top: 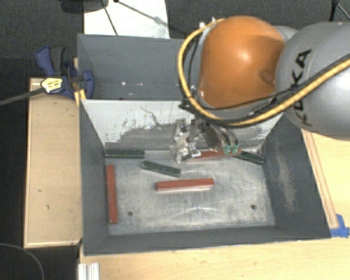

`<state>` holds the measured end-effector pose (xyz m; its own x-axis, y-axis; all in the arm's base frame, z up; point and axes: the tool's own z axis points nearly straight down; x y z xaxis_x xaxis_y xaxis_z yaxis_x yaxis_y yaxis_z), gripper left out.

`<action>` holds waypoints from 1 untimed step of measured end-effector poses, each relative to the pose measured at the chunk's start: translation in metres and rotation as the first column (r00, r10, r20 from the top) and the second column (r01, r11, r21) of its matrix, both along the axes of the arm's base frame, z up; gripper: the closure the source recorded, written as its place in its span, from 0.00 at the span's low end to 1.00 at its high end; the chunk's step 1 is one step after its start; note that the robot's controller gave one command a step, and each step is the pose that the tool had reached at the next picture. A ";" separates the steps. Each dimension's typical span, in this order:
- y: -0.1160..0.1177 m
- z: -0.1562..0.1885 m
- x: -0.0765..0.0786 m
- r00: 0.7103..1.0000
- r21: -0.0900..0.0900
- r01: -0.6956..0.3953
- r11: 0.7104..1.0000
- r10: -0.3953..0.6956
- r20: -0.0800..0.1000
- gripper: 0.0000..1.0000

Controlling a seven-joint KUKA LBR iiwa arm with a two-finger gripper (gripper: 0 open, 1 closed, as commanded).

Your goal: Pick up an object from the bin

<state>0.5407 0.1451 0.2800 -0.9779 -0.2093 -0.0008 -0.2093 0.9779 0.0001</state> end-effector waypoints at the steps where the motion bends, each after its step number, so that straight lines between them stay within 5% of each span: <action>1: 0.010 0.046 0.003 1.000 0.003 -0.013 1.000 0.013 0.011 1.00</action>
Offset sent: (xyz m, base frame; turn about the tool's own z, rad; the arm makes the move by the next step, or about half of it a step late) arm 0.0070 0.0225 -0.0998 0.0596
